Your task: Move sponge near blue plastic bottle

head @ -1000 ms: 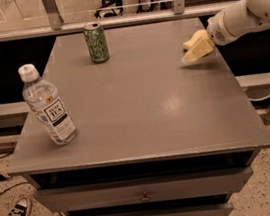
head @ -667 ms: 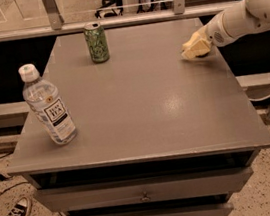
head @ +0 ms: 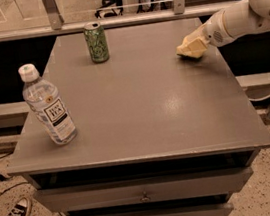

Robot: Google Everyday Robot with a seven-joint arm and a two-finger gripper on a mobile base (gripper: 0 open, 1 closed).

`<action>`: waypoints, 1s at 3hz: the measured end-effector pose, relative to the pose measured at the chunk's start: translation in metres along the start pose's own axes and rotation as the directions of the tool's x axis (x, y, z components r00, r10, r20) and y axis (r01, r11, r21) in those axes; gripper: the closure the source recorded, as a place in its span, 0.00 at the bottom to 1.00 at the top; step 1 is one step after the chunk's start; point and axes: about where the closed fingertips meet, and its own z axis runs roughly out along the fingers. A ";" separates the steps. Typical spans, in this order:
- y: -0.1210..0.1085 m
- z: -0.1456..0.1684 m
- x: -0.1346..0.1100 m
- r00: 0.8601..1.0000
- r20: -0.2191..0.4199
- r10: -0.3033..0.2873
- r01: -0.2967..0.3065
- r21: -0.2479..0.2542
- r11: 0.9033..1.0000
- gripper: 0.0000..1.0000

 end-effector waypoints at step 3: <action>0.119 -0.037 -0.067 0.966 0.208 -0.154 0.205 -0.251 0.946 1.00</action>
Offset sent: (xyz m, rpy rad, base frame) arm -0.0775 0.0965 0.0657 0.0933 -0.0912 0.3556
